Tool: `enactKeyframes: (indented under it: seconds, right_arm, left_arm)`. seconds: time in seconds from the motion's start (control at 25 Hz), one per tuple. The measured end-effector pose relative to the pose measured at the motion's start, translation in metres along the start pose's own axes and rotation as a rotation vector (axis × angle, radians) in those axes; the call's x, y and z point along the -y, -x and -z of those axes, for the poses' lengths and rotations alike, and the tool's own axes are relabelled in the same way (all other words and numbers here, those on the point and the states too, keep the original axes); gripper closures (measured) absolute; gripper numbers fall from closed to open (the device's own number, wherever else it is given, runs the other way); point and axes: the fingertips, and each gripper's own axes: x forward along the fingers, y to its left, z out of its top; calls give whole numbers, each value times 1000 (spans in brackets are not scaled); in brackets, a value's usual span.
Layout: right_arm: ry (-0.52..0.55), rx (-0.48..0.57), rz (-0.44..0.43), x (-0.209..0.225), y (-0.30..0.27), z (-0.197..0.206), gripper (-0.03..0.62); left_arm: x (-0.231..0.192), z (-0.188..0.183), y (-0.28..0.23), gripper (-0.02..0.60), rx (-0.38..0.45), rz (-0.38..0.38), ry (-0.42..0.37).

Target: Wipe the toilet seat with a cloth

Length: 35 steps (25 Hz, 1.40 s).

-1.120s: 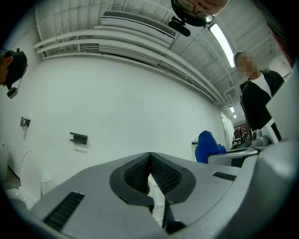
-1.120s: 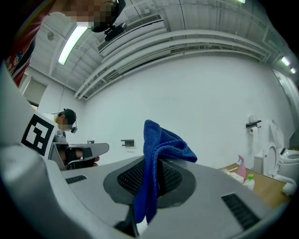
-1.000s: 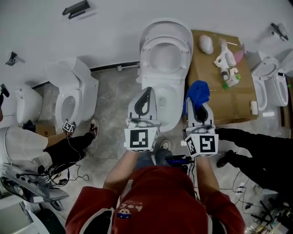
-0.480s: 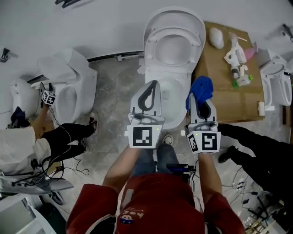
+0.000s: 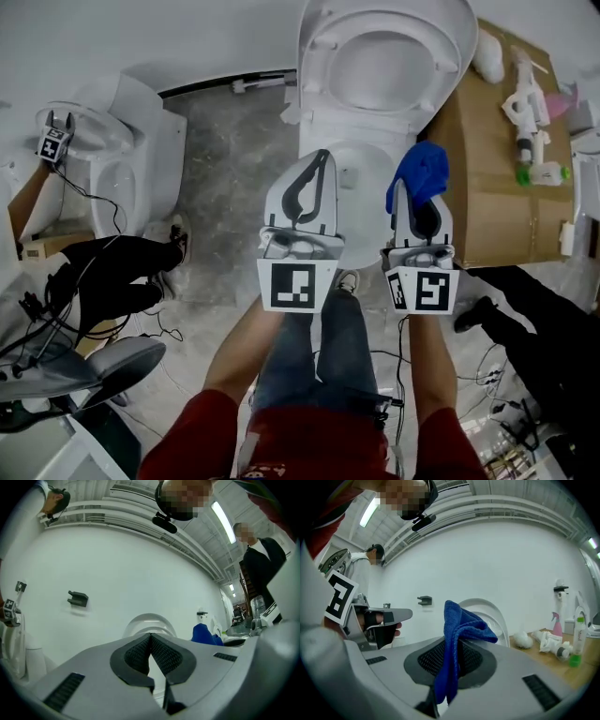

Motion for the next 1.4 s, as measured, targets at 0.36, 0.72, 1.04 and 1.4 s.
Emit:
enactKeyframes:
  seconds: [0.36,0.72,1.04,1.4]
  right_arm:
    - [11,-5,14,3,-60,130,534]
    - [18,-57,56,17,-105,243,534]
    - [13,-107,109,38,-138,280,534]
    - [12,-243,194,72,-187,332,534]
  left_arm:
    - [-46,133,-17,566,-21,-9,-17]
    - [-75,238,-37,566,-25,-24,-19]
    - [-83,256,-42,566,-25,-34,5]
    - [-94,254,-43,566,-27,-31,-7]
